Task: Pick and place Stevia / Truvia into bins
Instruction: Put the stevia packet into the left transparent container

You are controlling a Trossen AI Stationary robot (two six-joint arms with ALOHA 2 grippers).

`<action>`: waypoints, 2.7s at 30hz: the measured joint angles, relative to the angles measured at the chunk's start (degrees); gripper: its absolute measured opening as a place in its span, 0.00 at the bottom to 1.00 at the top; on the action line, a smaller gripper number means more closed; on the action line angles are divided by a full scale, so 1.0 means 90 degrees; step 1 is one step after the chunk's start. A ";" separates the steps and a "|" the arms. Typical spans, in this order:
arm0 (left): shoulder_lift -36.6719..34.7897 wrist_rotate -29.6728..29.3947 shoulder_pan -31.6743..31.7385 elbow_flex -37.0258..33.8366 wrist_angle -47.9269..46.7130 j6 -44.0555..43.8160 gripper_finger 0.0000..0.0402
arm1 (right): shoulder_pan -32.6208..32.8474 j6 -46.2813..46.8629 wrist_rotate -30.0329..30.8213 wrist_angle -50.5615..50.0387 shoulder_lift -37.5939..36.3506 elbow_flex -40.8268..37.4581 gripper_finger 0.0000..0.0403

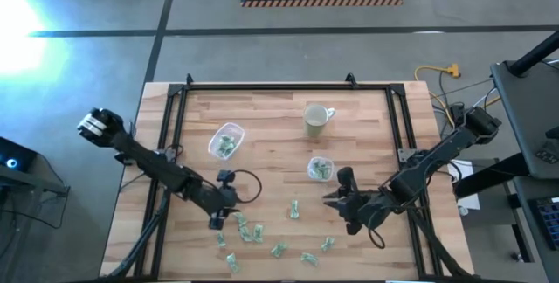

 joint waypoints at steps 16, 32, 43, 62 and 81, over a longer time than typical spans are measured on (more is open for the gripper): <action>0.0761 0.0158 -0.0406 -0.0022 0.0508 -0.0123 0.28 | 0.0002 0.0068 -0.0012 0.0001 0.0000 0.0000 0.17; 0.1172 0.0125 -0.0443 0.0010 0.0583 -0.0291 0.24 | 0.0002 0.0165 -0.0012 0.0000 0.0000 0.0000 0.17; 0.1150 0.0130 -0.0439 0.0022 0.0502 -0.0288 0.08 | 0.0004 0.0166 -0.0012 0.0003 0.0000 0.0000 0.17; -0.0464 -0.2946 -0.0436 0.0036 -0.0872 0.0364 0.04 | 0.0004 0.0165 -0.0010 0.0008 0.0000 -0.0004 0.17; -0.2455 -0.5089 0.0849 -0.0111 -0.2221 0.0576 0.04 | 0.0002 0.0165 -0.0008 0.0046 0.0000 -0.0005 0.17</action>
